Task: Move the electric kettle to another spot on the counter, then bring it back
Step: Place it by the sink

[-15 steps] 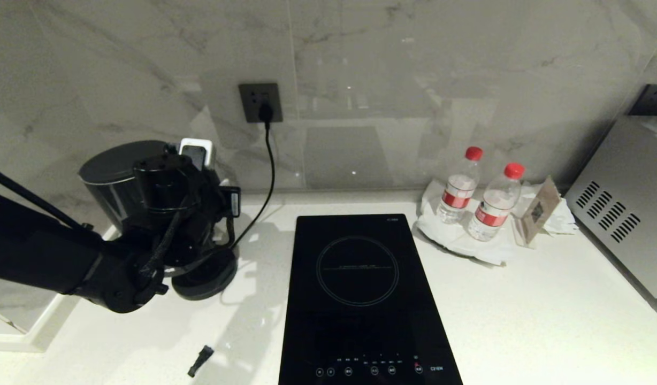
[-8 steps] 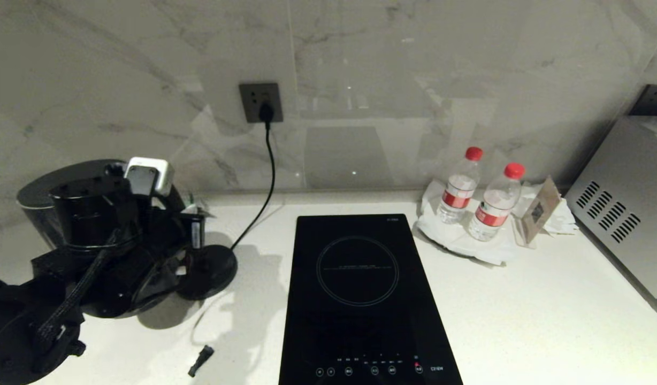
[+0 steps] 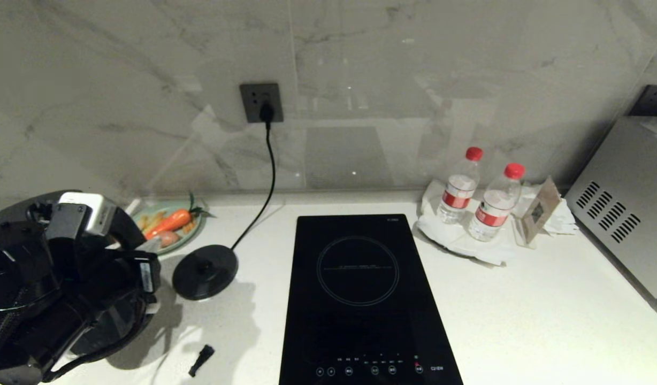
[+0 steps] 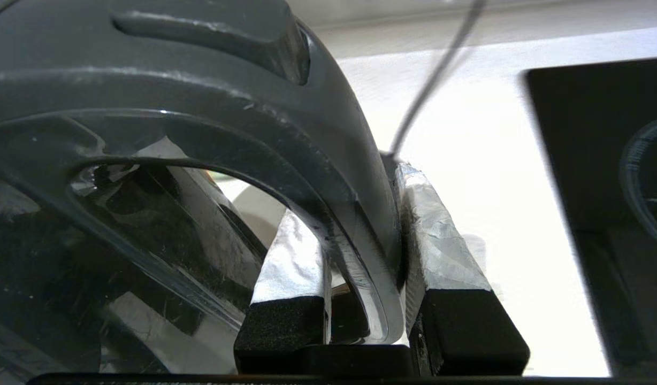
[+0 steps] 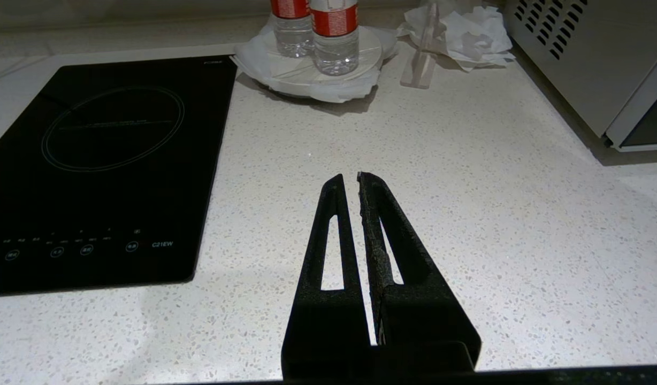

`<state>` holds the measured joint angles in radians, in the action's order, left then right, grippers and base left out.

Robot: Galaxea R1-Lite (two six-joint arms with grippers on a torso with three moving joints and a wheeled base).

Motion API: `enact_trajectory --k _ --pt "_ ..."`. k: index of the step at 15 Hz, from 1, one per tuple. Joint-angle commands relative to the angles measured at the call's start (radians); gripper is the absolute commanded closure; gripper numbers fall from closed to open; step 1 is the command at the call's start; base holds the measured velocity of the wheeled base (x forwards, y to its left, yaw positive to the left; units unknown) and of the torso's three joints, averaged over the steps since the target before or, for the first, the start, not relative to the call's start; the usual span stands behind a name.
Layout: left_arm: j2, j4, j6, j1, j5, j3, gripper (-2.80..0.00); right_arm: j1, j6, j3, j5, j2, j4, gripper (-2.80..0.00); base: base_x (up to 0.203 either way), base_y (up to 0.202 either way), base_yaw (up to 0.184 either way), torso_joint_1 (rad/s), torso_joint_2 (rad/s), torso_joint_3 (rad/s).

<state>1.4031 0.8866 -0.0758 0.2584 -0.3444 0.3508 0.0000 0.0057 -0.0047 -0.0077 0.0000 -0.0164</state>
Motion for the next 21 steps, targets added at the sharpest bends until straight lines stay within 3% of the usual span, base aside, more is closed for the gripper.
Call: enact_trajectory --k 1,21 --pt "-0.016 0.005 0.015 -0.029 -0.002 -0.013 0.00 0.000 0.000 0.000 0.000 0.000 0.000 0.00 0.000 0.000 0.000 0.000 0.00 0.000" --pt "-0.032 0.009 0.035 -0.036 -0.001 -0.079 0.00 0.000 0.000 0.000 0.000 0.000 0.000 0.00 0.000 0.000 0.000 0.002 0.00 0.135"
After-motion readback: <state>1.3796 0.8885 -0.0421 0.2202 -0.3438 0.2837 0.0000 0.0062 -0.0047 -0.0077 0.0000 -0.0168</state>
